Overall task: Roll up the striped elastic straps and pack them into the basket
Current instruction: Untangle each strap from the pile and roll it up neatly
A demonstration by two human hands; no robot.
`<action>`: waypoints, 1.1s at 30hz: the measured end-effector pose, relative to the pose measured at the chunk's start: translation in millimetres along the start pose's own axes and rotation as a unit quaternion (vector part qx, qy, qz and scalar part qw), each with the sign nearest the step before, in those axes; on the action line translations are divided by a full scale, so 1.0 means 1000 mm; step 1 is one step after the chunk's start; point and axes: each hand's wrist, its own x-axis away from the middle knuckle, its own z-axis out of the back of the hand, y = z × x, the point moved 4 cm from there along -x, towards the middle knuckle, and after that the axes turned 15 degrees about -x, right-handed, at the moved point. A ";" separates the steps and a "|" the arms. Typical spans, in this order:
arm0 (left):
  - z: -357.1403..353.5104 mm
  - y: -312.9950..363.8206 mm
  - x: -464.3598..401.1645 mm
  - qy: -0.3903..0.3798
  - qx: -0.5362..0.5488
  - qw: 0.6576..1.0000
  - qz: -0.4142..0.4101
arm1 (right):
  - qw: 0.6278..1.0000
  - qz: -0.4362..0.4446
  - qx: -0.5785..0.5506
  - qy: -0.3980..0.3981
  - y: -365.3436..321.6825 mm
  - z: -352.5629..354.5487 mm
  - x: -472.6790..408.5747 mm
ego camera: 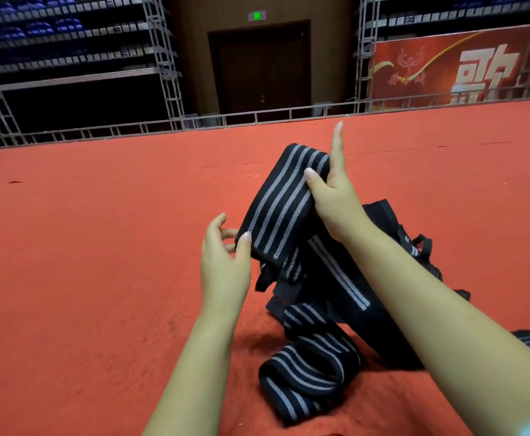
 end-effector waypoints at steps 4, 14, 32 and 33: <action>0.001 0.023 0.035 0.185 -0.067 0.963 -0.187 | 1.000 0.009 0.018 -0.001 -0.002 -0.003 0.002; -0.054 0.023 0.039 -0.083 -0.069 0.991 -0.083 | 0.998 -0.044 -0.040 -0.025 0.010 0.002 0.005; -0.073 -0.008 0.052 -0.176 0.091 0.977 0.077 | 0.956 -0.093 -0.250 0.121 0.016 0.020 -0.011; -0.073 -0.017 0.051 -0.163 0.080 0.979 0.095 | 0.957 -0.096 -0.248 0.118 0.015 0.021 -0.012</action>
